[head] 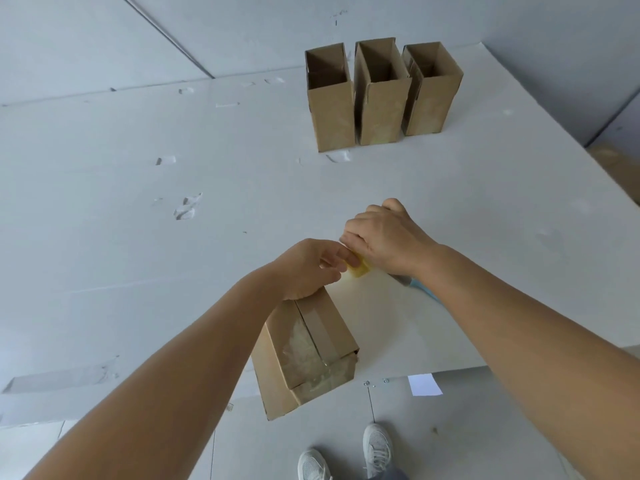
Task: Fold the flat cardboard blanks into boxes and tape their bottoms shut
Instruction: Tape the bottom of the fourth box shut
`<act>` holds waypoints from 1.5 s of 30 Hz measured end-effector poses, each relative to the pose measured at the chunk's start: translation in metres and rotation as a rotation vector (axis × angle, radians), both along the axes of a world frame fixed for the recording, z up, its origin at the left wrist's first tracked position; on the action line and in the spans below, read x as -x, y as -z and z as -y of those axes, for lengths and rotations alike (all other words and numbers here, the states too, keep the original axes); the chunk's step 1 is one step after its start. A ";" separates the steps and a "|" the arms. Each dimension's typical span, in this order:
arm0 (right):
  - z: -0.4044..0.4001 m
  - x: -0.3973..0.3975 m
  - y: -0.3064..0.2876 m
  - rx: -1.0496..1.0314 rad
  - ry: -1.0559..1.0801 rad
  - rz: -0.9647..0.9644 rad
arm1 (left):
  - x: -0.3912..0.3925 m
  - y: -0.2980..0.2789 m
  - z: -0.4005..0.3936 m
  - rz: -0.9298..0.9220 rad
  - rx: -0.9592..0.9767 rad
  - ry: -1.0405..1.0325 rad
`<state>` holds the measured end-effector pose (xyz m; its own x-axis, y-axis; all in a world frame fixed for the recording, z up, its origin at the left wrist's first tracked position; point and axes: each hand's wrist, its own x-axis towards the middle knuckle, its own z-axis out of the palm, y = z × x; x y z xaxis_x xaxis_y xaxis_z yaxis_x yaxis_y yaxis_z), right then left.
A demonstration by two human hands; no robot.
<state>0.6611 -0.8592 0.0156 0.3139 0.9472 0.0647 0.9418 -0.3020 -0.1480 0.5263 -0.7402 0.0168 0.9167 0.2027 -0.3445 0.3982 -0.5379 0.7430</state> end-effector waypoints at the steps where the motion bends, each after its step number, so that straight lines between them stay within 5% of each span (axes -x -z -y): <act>1: 0.001 0.000 0.002 -0.038 0.022 -0.034 | -0.001 -0.001 -0.001 -0.009 0.024 0.005; 5: 0.008 0.000 0.004 -0.225 0.146 -0.139 | -0.001 0.000 -0.003 0.009 0.019 0.024; 10: 0.039 0.014 0.013 -0.534 0.598 -0.262 | 0.000 0.003 -0.005 0.083 0.052 0.011; 17: 0.062 0.026 0.050 0.178 0.701 -0.215 | 0.002 0.005 -0.004 0.121 0.050 0.038; 33: 0.103 0.034 -0.008 0.221 0.834 -0.676 | 0.007 0.008 0.006 0.206 -0.016 0.109; 39: 0.111 0.060 -0.044 0.224 0.577 -0.525 | 0.007 0.008 0.011 0.217 -0.008 0.115; 45: 0.086 0.088 -0.057 0.298 0.419 -0.021 | 0.007 0.008 0.012 0.218 0.008 0.122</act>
<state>0.5733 -0.9456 0.0731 0.6687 0.7164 -0.1991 0.7288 -0.6846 -0.0153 0.5192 -0.7522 0.0084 0.9870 0.0842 -0.1368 0.1604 -0.5662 0.8085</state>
